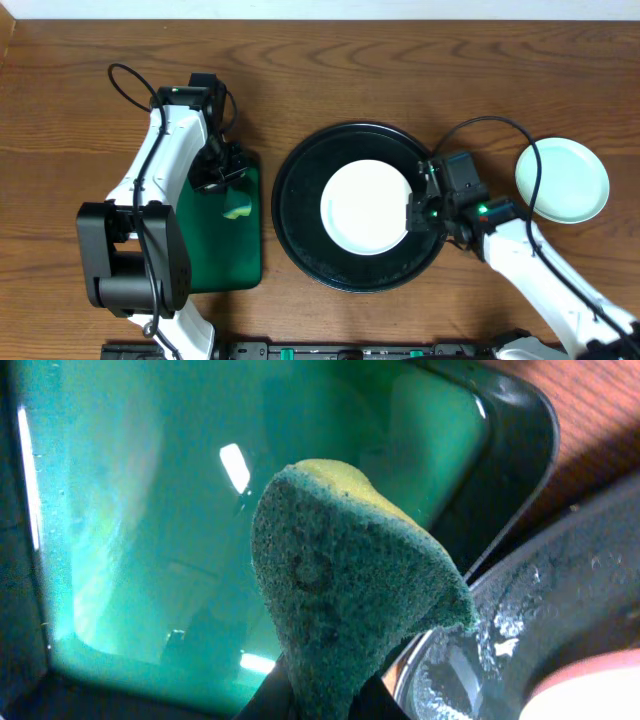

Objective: Clean dirty plates on tray and stack at the side
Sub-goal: 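Lift the sponge off the plate back over the green tray, then regrip the white plate rim with the right gripper and tilt it up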

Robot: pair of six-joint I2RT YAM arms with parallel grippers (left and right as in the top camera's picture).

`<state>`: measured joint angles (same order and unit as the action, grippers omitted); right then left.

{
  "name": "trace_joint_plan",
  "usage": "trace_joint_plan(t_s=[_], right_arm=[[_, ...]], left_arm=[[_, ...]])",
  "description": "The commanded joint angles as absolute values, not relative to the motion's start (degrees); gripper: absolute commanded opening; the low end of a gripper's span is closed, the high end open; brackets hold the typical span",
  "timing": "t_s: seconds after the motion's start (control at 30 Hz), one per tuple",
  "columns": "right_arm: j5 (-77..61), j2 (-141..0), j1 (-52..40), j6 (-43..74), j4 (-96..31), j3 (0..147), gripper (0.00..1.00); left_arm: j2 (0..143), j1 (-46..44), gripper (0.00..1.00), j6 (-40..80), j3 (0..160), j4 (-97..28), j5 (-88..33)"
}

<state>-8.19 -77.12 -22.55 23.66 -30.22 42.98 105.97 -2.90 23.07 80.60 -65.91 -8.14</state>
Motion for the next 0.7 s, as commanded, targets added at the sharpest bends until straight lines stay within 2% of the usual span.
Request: trace_joint_plan(t_s=[0.0,0.23,0.67], right_arm=[[-3.31,-73.80,-27.29,19.64,-30.72,42.96,0.02],[12.49,-72.71,-36.21,19.70,-34.50,45.54,0.02],[26.35,-72.71,-36.80,14.17,-42.46,59.90,0.01]], left_arm=[[105.43,-3.18,0.07,21.02,80.68,-65.87,-9.65],[105.45,-3.18,0.07,20.99,80.68,-65.84,-9.65],[105.45,-3.18,0.07,20.99,80.68,-66.04,-9.67]])
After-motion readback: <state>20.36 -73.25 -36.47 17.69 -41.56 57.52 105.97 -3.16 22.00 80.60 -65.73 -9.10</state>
